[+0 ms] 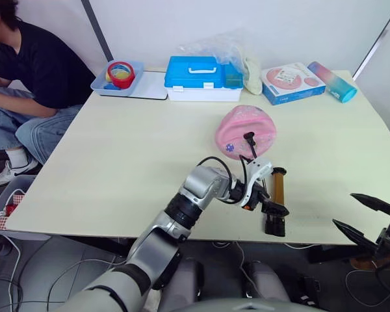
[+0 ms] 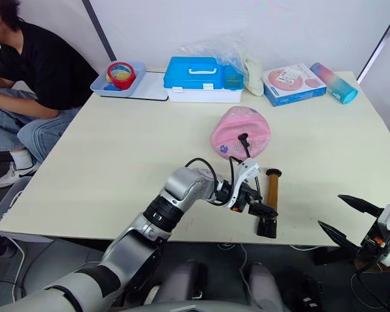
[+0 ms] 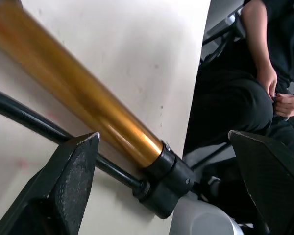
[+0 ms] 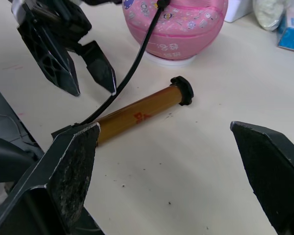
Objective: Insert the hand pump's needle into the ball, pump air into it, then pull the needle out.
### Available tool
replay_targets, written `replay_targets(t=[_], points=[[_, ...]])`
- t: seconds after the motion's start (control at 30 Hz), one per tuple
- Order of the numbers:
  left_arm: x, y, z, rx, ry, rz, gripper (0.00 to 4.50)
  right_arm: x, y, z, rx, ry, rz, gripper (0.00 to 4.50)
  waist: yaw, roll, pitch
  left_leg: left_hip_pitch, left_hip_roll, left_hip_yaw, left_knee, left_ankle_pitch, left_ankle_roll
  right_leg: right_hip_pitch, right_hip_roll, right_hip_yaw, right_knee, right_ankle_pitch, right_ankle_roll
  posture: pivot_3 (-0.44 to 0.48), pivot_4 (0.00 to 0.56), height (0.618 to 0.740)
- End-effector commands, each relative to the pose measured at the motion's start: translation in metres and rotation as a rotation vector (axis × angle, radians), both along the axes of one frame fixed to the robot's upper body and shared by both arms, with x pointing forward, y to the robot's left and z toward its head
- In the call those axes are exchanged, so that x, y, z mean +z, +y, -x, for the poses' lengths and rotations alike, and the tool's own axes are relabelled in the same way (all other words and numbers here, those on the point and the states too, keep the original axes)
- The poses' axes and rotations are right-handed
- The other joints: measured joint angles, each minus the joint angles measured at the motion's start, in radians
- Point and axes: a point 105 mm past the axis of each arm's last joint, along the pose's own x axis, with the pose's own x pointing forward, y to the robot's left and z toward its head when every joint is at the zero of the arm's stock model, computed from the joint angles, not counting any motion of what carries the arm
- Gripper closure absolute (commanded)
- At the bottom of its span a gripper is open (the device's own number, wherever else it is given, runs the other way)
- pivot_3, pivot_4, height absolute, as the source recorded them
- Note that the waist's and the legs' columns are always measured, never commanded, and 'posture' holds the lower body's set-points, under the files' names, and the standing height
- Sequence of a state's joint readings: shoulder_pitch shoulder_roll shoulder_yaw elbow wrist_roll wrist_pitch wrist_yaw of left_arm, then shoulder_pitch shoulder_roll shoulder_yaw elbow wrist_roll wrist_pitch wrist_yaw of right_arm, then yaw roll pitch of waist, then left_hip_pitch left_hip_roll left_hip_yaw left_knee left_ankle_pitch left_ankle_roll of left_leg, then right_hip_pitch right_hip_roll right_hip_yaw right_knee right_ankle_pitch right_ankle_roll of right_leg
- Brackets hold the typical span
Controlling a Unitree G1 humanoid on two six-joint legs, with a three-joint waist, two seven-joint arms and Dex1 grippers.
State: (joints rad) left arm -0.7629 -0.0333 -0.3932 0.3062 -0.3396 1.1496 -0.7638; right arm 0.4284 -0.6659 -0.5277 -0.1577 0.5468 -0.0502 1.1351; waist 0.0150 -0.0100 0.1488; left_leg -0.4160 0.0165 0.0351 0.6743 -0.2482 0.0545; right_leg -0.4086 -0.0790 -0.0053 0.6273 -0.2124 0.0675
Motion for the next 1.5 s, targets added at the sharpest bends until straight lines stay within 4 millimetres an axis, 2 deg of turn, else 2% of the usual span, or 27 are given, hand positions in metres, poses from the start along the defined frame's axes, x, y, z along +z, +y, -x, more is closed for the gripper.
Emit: replay_targets(t=[0.03,0.37,0.97,1.4,1.5], points=[[0.012,-0.011,-0.001,0.035,0.082,0.028,0.02,0.009,0.002,-0.001,0.006,-0.051,0.02,0.0,0.0,-0.001,0.0,0.0,0.0,0.0,0.0,0.0,0.0,0.0,0.0,0.0,0.0,0.0,0.0,0.0,0.15,0.74],[0.002,-0.018,0.005,0.095,0.287,-0.033,0.02,0.008,0.003,-0.003,-0.002,-0.075,0.026,0.0,-0.001,-0.003,0.002,0.0,0.0,-0.001,0.0,0.0,0.0,0.0,0.0,0.0,0.0,0.0,0.001,0.0,0.15,0.74],[-0.006,-0.041,0.008,0.172,0.351,-0.057,0.02,0.001,0.006,0.001,0.023,-0.048,0.027,0.0,-0.003,-0.003,0.002,0.002,0.0,-0.001,0.0,0.0,0.0,0.0,0.0,0.0,0.0,0.001,0.0,0.0,0.15,0.74],[-0.009,-0.049,0.012,0.215,0.445,-0.034,0.02,-0.002,0.004,0.002,0.023,-0.042,0.044,0.0,-0.003,-0.004,0.001,0.002,0.0,-0.001,0.0,0.0,0.0,0.001,0.001,0.0,0.0,0.001,-0.001,0.0,0.15,0.74],[-0.008,-0.05,0.009,0.222,0.434,-0.025,0.83,-0.003,0.004,0.003,0.022,-0.04,0.046,0.0,-0.003,-0.004,0.001,0.002,0.0,-0.001,0.0,0.0,0.0,0.001,0.001,0.0,0.0,0.001,-0.001,0.0,0.15,0.74]])
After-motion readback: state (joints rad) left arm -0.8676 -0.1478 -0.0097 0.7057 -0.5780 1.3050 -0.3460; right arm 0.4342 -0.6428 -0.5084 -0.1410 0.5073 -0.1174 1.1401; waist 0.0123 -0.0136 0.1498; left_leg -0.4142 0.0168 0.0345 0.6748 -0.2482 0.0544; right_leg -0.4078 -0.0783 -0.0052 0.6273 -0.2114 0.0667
